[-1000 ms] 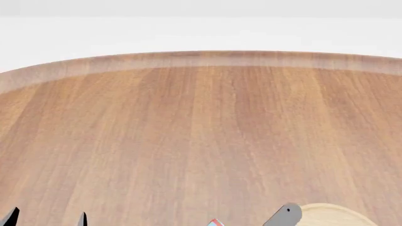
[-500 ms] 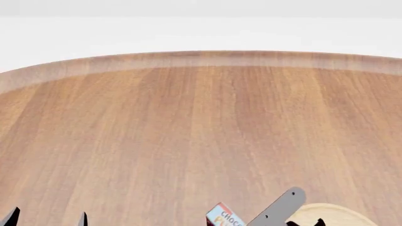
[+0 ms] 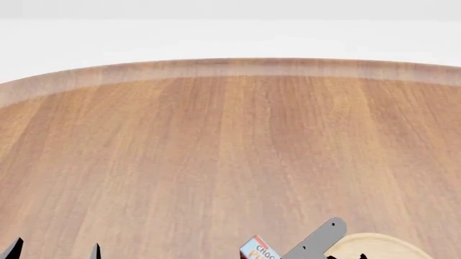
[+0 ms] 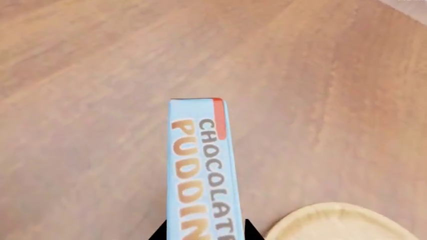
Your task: Put the chocolate pudding to the left of the plate.
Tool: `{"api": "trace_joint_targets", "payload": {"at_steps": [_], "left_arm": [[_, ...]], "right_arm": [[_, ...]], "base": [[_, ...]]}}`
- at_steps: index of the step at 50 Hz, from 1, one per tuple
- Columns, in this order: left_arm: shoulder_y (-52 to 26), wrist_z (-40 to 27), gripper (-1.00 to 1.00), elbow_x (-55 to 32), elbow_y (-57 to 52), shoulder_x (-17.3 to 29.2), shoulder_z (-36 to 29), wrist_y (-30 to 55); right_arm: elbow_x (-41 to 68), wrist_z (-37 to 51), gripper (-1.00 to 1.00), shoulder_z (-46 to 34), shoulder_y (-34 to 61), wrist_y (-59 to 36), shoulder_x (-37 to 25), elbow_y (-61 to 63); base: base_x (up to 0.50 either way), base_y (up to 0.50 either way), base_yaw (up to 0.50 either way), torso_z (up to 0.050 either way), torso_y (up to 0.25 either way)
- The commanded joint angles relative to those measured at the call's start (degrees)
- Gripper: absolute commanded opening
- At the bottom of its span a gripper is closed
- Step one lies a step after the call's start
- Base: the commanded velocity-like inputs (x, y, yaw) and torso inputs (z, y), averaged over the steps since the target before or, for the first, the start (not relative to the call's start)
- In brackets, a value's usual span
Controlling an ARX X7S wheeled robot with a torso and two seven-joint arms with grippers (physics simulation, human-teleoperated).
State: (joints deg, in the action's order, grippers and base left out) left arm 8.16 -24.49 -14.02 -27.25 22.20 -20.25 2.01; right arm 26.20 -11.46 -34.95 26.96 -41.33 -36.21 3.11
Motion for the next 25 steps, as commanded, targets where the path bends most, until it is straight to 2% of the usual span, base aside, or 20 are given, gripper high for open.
{"api": "trace_joint_targets", "payload": {"at_steps": [1,25], "left_arm": [[0.07,-0.08,1.0,0.0,0.05,0.13,-0.21,-0.2],[-0.17,-0.37,1.0,-0.08,0.15,0.32,-0.52,-0.35]], "right_arm": [[-2.53,-1.88,-1.0,-1.47,0.73,3.34,1.99,-5.2],[-3.69,-3.58,-1.0,-1.89,1.99,8.54,4.99,-14.48]], "base": [[0.0,0.0,0.0,0.0,0.0],[0.0,0.0,0.0,0.0,0.0]]}}
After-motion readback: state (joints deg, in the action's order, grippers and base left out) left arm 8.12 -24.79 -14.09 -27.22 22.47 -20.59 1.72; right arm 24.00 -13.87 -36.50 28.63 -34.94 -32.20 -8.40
